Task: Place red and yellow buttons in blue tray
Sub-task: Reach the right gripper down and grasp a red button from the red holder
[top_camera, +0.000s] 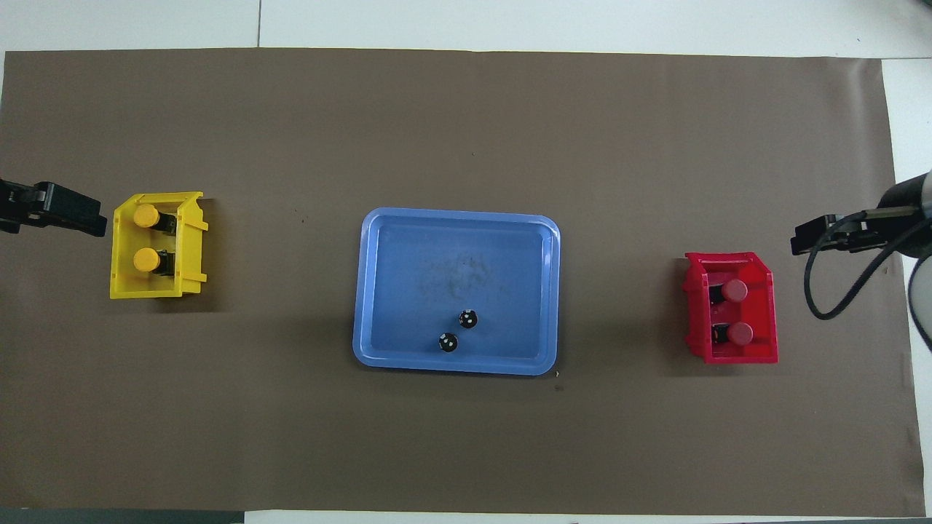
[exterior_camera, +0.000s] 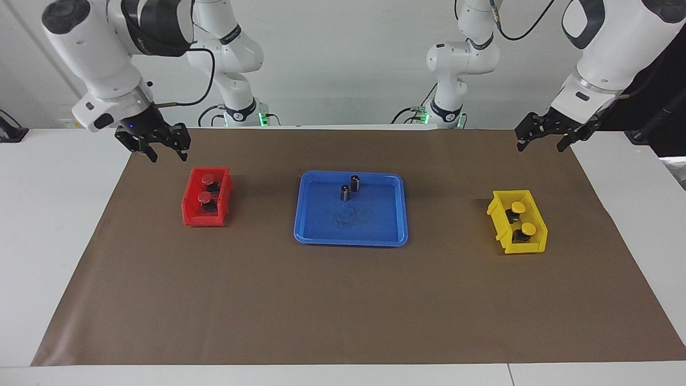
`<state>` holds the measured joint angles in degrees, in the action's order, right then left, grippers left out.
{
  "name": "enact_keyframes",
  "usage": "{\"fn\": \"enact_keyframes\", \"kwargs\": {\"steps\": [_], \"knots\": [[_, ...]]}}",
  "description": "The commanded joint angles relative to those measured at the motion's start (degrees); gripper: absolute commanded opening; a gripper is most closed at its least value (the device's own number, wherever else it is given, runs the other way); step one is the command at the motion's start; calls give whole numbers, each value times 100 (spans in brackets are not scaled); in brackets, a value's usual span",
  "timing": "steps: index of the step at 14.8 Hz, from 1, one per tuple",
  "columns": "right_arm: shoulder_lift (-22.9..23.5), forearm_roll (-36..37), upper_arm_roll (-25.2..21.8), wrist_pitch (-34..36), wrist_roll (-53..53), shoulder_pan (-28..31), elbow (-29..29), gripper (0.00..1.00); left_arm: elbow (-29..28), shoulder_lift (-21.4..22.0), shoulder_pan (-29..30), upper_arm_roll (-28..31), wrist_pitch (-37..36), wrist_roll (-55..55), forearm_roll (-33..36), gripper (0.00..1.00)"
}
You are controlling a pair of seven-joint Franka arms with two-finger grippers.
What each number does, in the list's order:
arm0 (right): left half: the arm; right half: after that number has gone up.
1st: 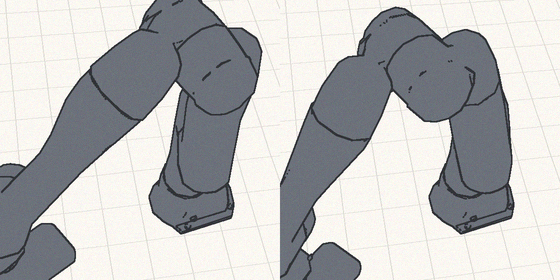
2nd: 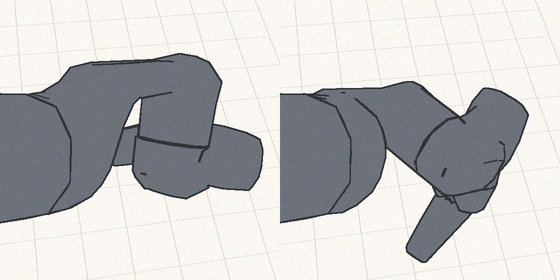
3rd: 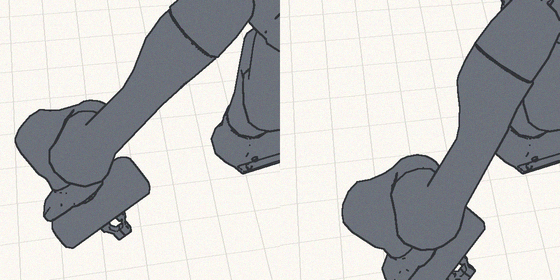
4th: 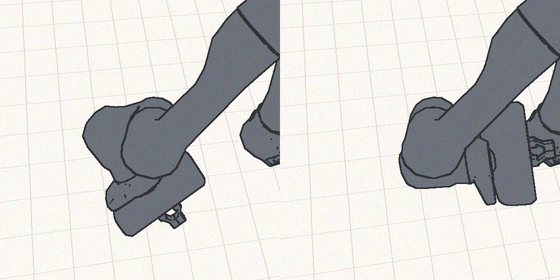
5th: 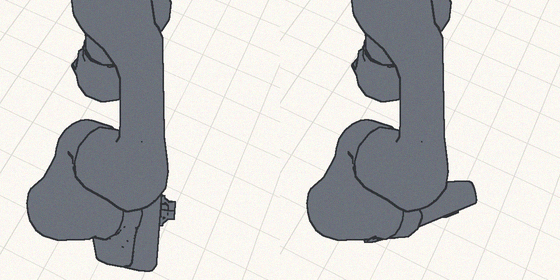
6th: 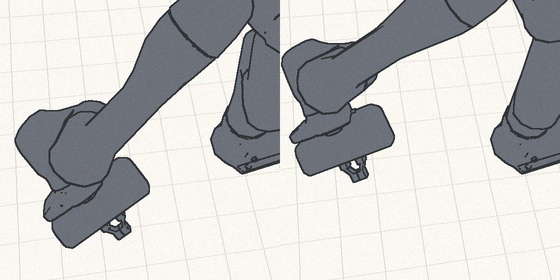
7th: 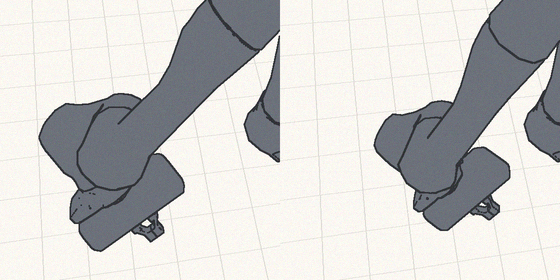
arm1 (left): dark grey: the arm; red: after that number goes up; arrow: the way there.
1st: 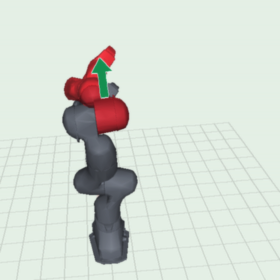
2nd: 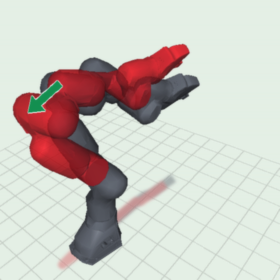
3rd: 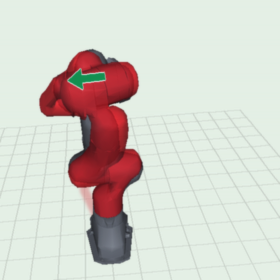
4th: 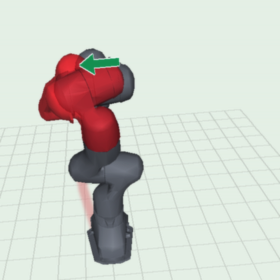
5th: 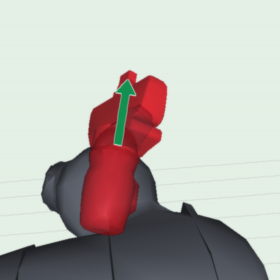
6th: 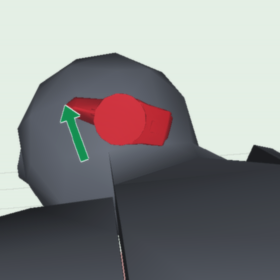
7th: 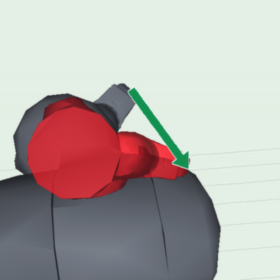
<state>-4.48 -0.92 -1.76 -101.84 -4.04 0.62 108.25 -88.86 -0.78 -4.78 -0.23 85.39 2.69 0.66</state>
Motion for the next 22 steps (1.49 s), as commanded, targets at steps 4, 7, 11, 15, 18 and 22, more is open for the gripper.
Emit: {"fn": "enact_keyframes", "kwargs": {"steps": [4,7,11,15,18,22], "knots": [[203,-49,-8,-1344,-236,34,1195,66,-158,149,48,-4,-40,47,-31,100],[149,-49,-8,-1803,-255,105,1619,65,-158,149,48,-4,-40,47,-31,100],[61,-49,-8,-2277,-246,87,2119,63,-158,157,48,-4,-40,47,-31,100],[35,-49,-8,-2577,-237,52,2410,63,-158,149,48,-4,-40,47,-31,100],[-62,-49,-8,-2894,-255,52,2736,63,-158,149,48,-4,-40,47,-31,100],[-9,-49,-8,-2929,-255,43,2754,61,-158,149,48,-4,-40,47,-31,100]]}}
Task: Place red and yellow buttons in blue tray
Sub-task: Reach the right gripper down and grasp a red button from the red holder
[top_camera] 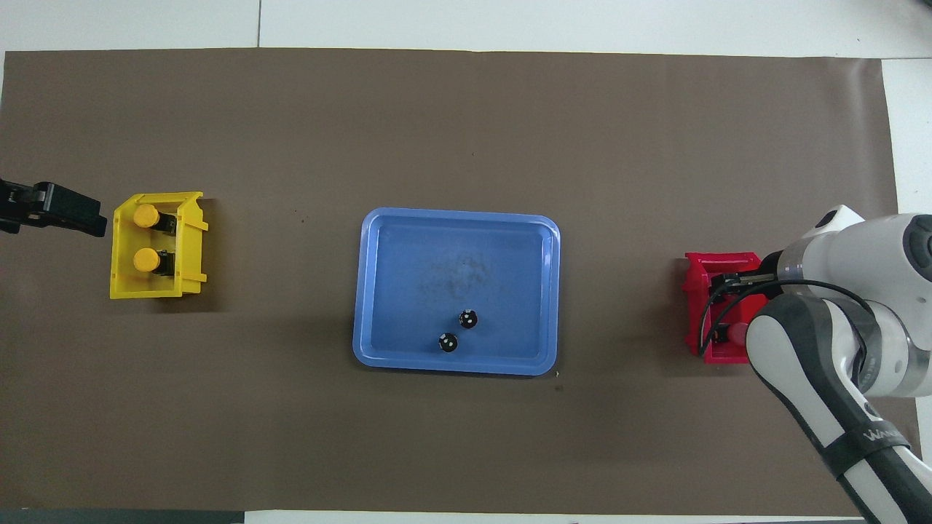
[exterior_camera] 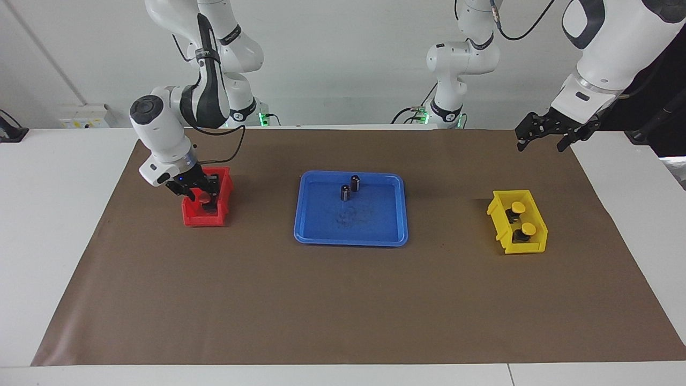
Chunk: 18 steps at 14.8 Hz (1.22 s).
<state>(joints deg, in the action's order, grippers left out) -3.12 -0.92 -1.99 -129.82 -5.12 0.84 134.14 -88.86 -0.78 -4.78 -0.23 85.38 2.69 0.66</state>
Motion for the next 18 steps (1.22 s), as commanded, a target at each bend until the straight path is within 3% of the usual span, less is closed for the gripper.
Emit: {"fn": "enact_keyframes", "kwargs": {"steps": [1,5,8,10,15,18], "knots": [[-154,-49,15,-149,-147,13,226,59,-158,149,48,-4,-48,21,-31,100],[-189,-49,15,-290,-226,21,358,43,-158,157,47,-4,-74,30,-31,100],[-163,-49,15,-228,-200,21,297,15,-175,157,127,14,-74,30,-22,100],[-110,-49,15,16,-200,13,26,13,-175,157,144,14,-65,30,-31,100],[583,-40,23,2430,-86,-267,-2388,13,-438,271,215,32,145,-57,-14,100],[1031,-49,23,3190,1044,-995,-3654,13,-1559,648,346,32,1302,-76,-13,99]]}}
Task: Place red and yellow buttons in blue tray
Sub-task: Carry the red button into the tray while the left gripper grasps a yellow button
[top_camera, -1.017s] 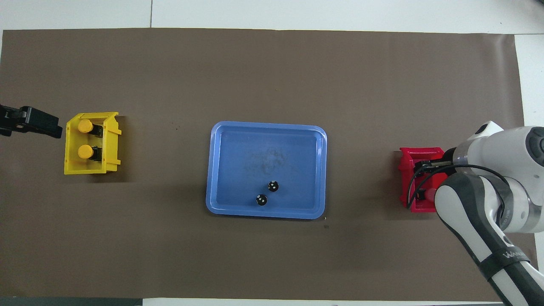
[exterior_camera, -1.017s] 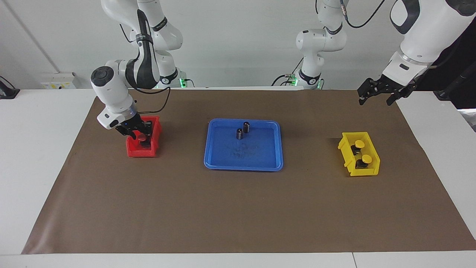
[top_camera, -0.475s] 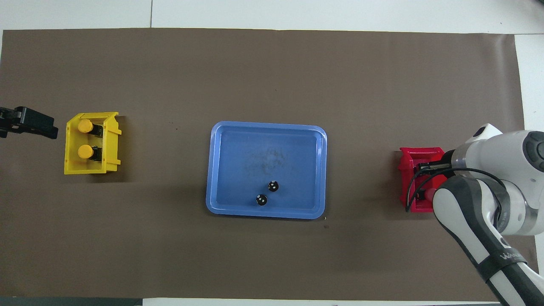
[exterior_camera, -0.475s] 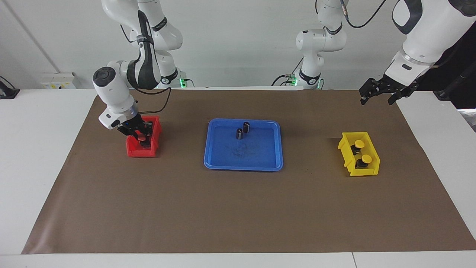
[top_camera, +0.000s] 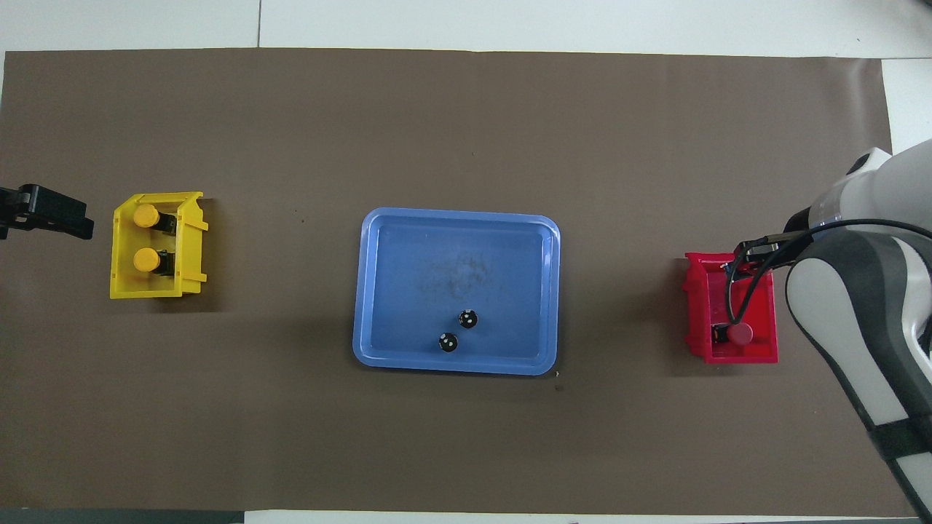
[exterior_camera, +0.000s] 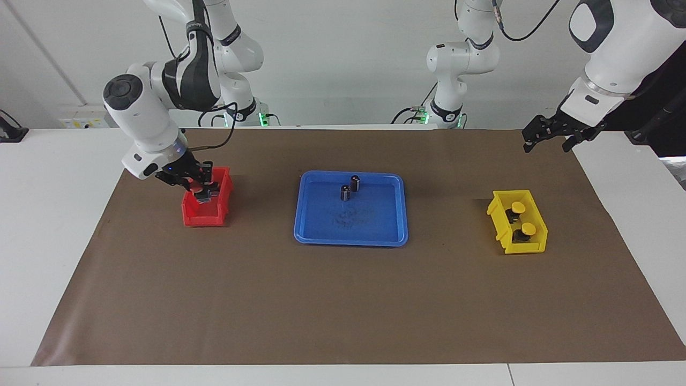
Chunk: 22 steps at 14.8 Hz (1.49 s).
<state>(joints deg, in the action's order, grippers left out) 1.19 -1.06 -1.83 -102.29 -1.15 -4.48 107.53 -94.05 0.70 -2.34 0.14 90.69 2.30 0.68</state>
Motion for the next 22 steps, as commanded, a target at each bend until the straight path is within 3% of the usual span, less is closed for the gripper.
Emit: {"fn": "enact_keyframes", "kwargs": {"steps": [1,4,6,9,14,18,20,22], "knots": [[706,-52,16,482,1130,-761,-1267,12,-1315,502,171,-6,1088,-10,-15,97],[1109,-377,16,45,2887,-1746,-1699,4,-1949,405,216,-23,2003,8,-15,85],[1452,-439,25,-508,3513,-2247,-1832,2,-2038,134,225,-6,2277,8,-15,74],[1883,-360,16,-1089,4131,-2934,-1771,2,-2318,-122,339,-23,2838,8,-15,69],[2288,-238,16,-1441,4254,-3181,-1605,5,-2881,-272,497,-23,3718,8,-15,69],[2245,-140,16,-1767,4263,-3181,-1200,8,-2996,-342,506,-23,3851,8,-15,68],[2236,-140,16,-2065,4263,-3260,-937,13,-3057,-325,515,-23,3860,8,-15,68],[2227,-140,16,-2128,4263,-3252,-883,25,-3242,-272,515,-23,3921,16,-15,65]]}}
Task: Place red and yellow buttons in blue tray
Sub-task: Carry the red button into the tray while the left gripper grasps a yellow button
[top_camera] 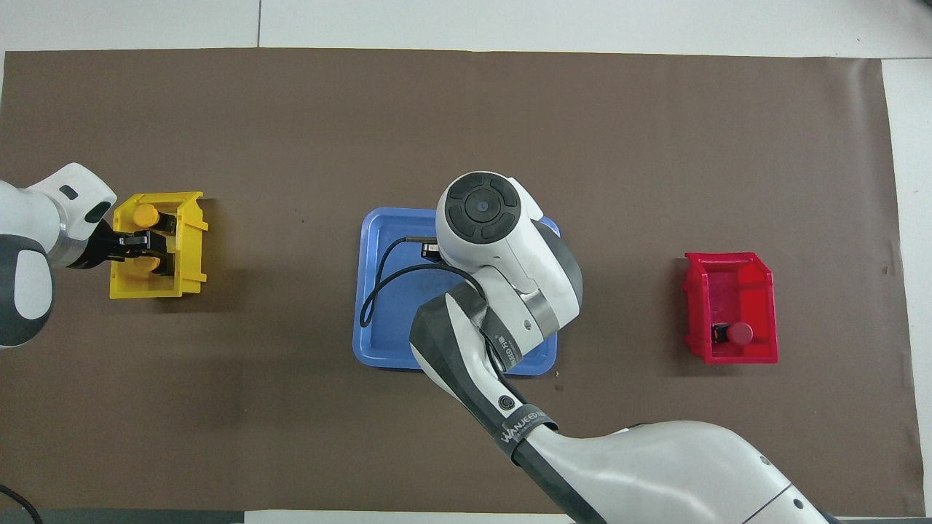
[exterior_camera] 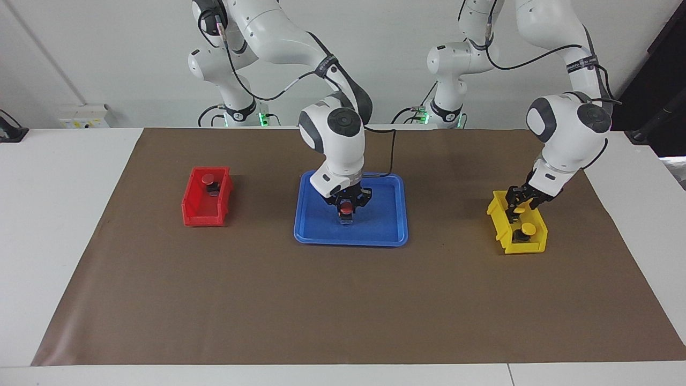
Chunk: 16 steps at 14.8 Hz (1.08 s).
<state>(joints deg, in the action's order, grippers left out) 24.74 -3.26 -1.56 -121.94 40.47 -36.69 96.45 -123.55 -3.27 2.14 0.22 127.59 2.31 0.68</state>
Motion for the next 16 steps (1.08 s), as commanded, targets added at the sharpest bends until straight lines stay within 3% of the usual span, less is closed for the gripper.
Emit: {"fn": "enact_keyframes", "kwargs": {"steps": [1,2,3,4,5,6,7,9,12,16], "knots": [[-127,80,-11,-163,92,-32,225,39,-362,143,67,-31,310,15,-15,65],[-127,80,-11,-172,92,-32,225,58,-406,152,67,-31,389,6,-15,64],[-127,80,-11,-163,92,-14,217,69,-407,117,67,-31,407,-3,-15,62],[-119,89,-20,-163,83,3,164,74,-407,82,67,-31,425,-11,-15,46],[-119,123,-28,-146,83,21,51,76,-346,73,67,-31,373,15,-15,15],[-127,150,-63,-41,75,47,-142,76,-232,64,67,-31,320,6,-15,3],[-232,220,-99,143,22,117,-274,76,-31,72,67,-13,76,6,-15,2],[-845,440,-90,512,-344,529,-128,76,740,125,67,-13,-1081,15,-15,1],[-2083,431,-81,1172,-1663,1249,916,76,1892,143,-134,-83,-2454,-273,-6,2],[-3614,431,-90,814,-3059,2207,2849,76,1836,99,-1739,-119,-2222,-1905,-50,2]]}}
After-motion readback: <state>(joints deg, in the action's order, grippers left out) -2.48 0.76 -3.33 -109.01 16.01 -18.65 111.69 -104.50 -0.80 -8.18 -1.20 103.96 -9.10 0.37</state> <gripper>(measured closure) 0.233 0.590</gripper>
